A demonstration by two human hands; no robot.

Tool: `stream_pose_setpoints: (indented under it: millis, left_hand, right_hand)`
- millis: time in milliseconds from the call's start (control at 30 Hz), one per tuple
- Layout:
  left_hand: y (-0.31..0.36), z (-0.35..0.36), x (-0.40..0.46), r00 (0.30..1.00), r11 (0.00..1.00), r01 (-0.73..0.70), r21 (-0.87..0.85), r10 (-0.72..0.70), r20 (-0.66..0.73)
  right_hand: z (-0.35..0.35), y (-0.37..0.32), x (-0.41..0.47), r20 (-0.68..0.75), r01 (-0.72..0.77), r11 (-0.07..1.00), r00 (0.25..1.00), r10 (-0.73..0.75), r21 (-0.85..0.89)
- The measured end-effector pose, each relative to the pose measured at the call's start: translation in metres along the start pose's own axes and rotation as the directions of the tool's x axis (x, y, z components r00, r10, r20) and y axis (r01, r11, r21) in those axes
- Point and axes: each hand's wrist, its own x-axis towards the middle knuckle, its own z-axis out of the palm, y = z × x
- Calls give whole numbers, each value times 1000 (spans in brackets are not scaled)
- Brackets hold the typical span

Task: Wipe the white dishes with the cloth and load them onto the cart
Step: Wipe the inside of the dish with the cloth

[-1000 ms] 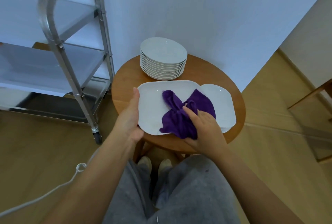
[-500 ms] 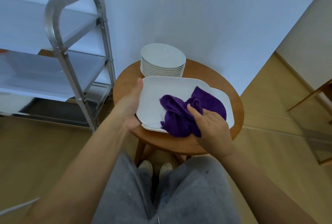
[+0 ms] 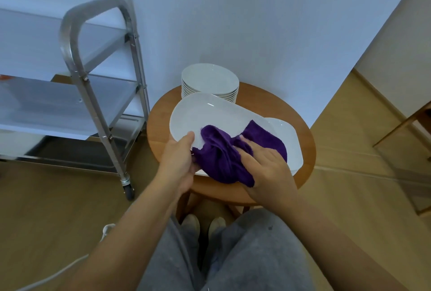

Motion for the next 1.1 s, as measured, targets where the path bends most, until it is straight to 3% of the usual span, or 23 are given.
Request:
stream_pose_setpoints:
  millis: [167, 233, 367, 467, 567, 633, 733, 800, 1033, 1100]
  left_hand:
    - [38, -23, 14, 972, 955, 26, 297, -94, 217]
    - [47, -28, 20, 970, 929, 52, 367, -134, 201]
    - [20, -10, 13, 997, 931, 72, 358, -81, 12]
    - [-9, 1, 5, 994, 947, -65, 314, 34, 102]
    - [-2, -10, 8, 971, 968, 10, 251, -70, 230]
    - [9, -23, 14, 916, 949, 47, 312, -166, 366]
    - [27, -38, 21, 703, 886, 95, 454, -382, 599]
    - [32, -44, 28, 606, 813, 93, 575, -504, 615]
    - [44, -50, 37, 573, 722, 75, 688, -596, 563]
    - [42, -51, 37, 591, 742, 123, 659, -588, 552]
  right_hand:
    - [-17, 21, -12, 154, 161, 986, 974, -164, 30]
    - [-18, 16, -17, 129, 187, 982, 973, -190, 37]
    - [-6, -9, -11, 58, 71, 996, 996, -74, 47]
    - [2, -20, -3, 52, -43, 997, 998, 39, 70]
    - [0, -15, -6, 58, 40, 995, 997, -45, 86]
    - [-4, -5, -13, 56, 153, 984, 986, -159, 94]
    - [-9, 12, -20, 95, 272, 957, 955, -281, 104]
    - [-10, 22, -22, 137, 289, 951, 943, -303, 114]
    - [-13, 41, -17, 230, 297, 952, 924, -306, 74]
    - [-17, 42, -13, 203, 241, 970, 948, -245, 45]
